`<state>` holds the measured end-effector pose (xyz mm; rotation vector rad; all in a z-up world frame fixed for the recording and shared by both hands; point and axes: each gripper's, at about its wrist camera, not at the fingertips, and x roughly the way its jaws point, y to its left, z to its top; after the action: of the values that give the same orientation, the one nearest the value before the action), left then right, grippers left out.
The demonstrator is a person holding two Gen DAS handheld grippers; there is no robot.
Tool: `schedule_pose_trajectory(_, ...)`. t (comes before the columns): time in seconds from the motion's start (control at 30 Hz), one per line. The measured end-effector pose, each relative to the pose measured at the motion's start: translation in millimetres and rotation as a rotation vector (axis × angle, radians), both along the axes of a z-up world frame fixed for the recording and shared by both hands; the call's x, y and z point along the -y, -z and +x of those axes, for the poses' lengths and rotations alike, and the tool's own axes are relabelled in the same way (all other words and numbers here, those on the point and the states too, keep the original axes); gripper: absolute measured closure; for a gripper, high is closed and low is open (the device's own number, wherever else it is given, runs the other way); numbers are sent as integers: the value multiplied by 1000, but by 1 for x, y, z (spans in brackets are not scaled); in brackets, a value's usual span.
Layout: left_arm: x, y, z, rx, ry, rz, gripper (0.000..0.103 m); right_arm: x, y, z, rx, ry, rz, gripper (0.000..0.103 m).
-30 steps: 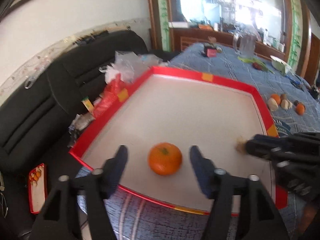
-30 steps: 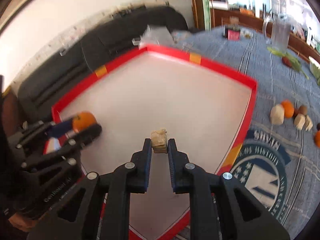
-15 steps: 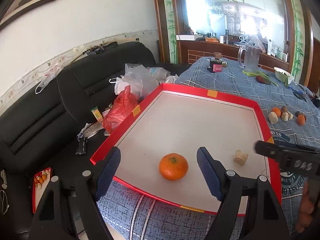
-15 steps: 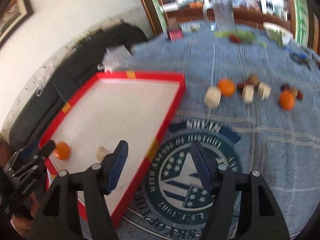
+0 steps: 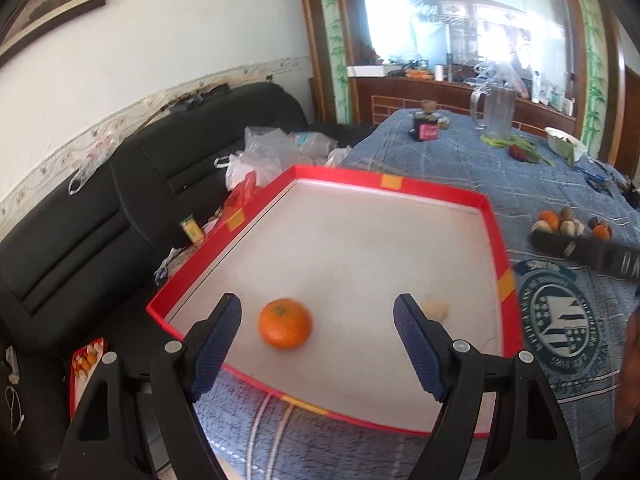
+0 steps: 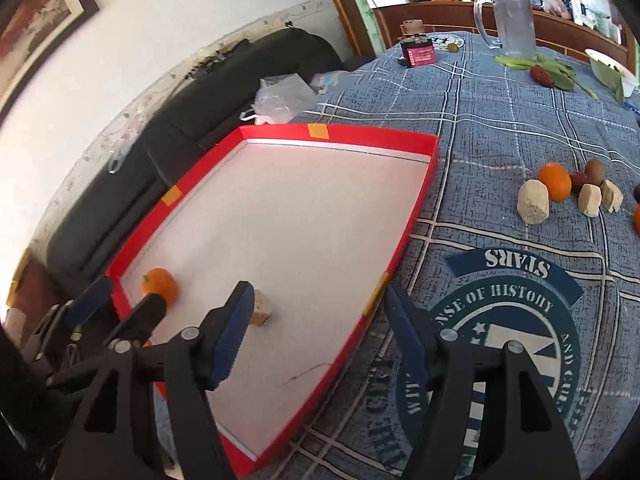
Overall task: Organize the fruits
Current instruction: 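Move both grippers back from the tray toward the fruits on the cloth, then grasp an orange with the left gripper while the right gripper grasps another orange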
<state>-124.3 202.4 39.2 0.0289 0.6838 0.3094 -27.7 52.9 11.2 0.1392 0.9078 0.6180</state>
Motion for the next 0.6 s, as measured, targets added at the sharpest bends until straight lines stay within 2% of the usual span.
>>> schedule_pose_trajectory(0.17, 34, -14, 14, 16, 109, 21, 24, 75, -22, 16, 89, 146, -3, 33)
schedule_pose_trajectory(0.27, 64, -26, 34, 39, 210, 24, 24, 124, -29, 32, 104, 218, -17, 33)
schedule_pose_trajectory(0.37, 92, -29, 62, 34, 295, 21, 24, 167, -26, 52, 74, 262, -53, 34)
schedule_pose_trajectory(0.47, 119, -21, 92, -6, 371, 14, 25, 202, -18, 67, 41, 318, -26, 37)
schedule_pose_trajectory(0.6, 149, -9, 124, -50, 452, 10, 25, 229, 1, 82, -59, 352, 32, 56)
